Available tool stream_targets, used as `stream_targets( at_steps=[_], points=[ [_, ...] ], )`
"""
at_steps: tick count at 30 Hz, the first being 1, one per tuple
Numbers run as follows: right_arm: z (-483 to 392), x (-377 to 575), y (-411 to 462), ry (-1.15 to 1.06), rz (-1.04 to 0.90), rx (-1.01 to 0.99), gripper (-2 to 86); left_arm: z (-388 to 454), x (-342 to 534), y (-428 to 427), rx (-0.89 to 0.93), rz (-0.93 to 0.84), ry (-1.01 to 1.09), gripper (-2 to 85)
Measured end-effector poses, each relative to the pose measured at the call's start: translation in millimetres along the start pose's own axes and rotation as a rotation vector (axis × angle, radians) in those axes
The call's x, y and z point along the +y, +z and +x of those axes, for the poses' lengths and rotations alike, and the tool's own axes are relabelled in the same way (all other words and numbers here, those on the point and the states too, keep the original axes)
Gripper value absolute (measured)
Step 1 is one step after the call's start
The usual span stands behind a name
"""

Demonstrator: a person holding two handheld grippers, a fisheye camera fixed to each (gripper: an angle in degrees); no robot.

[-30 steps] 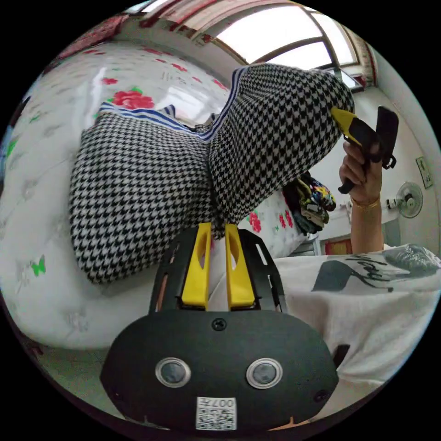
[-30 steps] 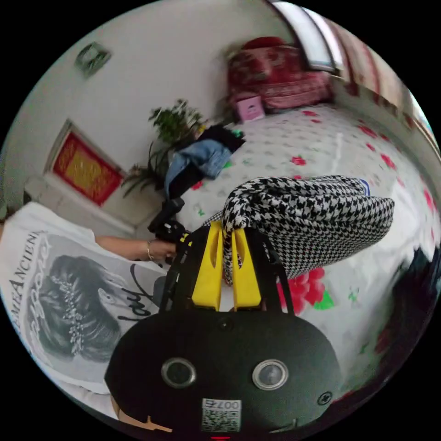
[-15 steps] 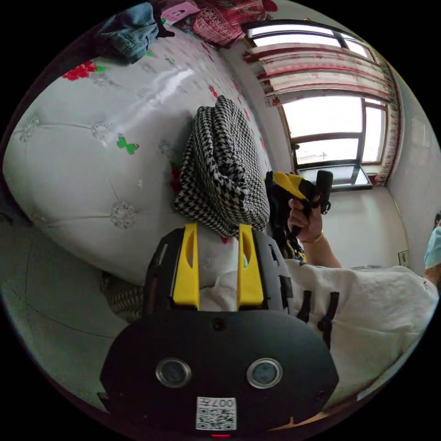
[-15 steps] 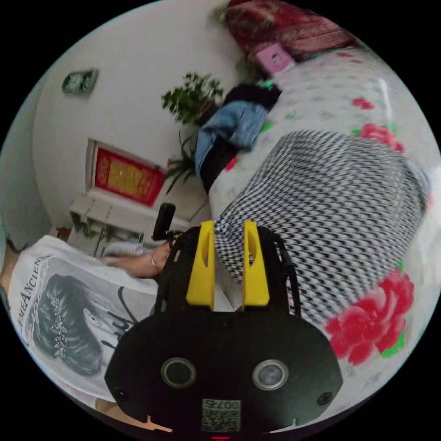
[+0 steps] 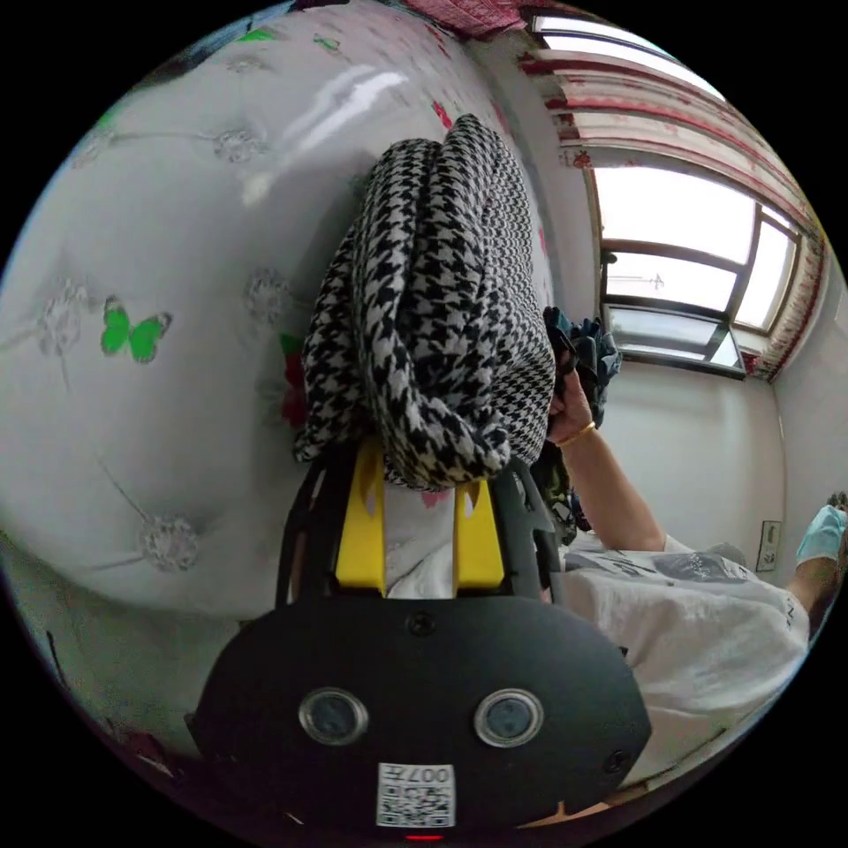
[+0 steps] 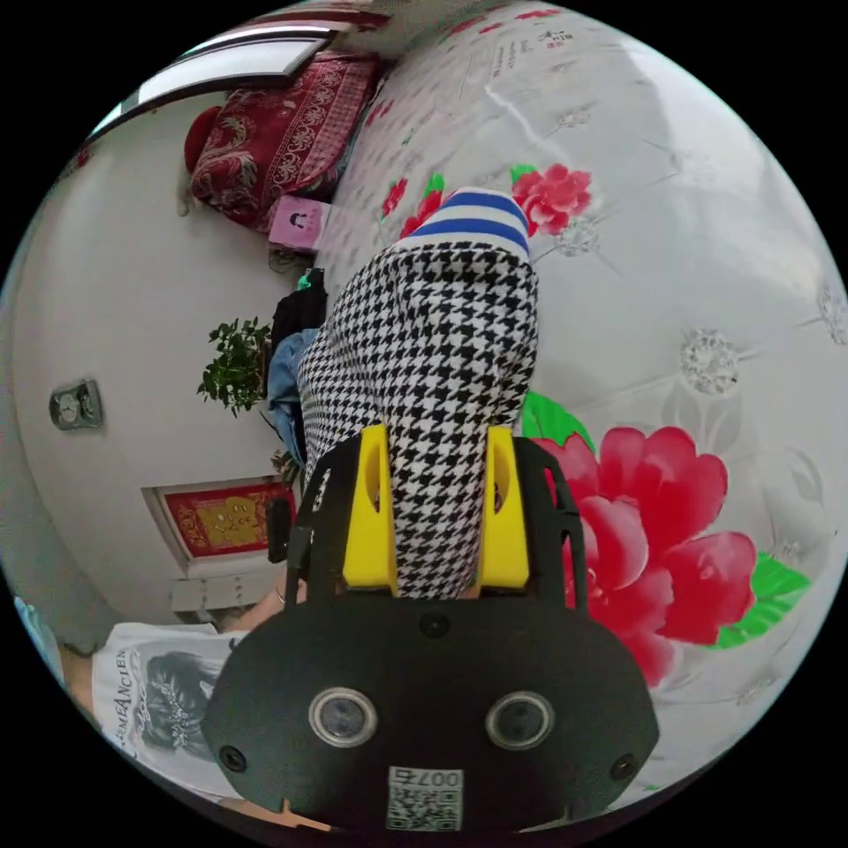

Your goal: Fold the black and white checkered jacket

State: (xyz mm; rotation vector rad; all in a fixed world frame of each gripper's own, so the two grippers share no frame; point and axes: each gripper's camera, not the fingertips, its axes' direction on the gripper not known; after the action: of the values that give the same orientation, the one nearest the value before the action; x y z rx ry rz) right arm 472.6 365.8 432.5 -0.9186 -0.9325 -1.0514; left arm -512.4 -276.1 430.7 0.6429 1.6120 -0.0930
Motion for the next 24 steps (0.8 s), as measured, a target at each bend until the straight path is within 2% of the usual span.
stream_targets(
  at_steps=[3,7,11,13,15,19,22,24],
  points=[
    [13,-8,-8,-0.033,0.034,-0.043,10.8,15,-40,8,-0.091,-0.029,0.025,9.5],
    [51,5,-43,0.065,0.234,-0.137,9.3,55,-117,35,-0.203,-0.066,0.146,8.6],
    [89,5,-84,0.206,0.470,-0.178,8.4,134,-242,121,-0.265,-0.122,0.323,8.1],
    [109,-12,-109,0.328,0.660,-0.177,8.4,177,-295,166,-0.290,-0.100,0.376,7.6],
    [112,-33,-124,0.362,0.734,-0.146,8.6,226,-342,212,-0.320,-0.009,0.344,5.3],
    [99,-67,-145,0.244,0.620,0.045,8.0,270,-345,245,-0.339,0.080,0.360,1.8],
    [79,-43,-130,0.117,0.532,0.246,7.1,268,-297,250,-0.395,0.065,0.530,-0.5],
    [70,-18,-105,0.061,0.453,0.333,6.7,234,-234,239,-0.507,0.044,0.595,-0.8]
  ],
)
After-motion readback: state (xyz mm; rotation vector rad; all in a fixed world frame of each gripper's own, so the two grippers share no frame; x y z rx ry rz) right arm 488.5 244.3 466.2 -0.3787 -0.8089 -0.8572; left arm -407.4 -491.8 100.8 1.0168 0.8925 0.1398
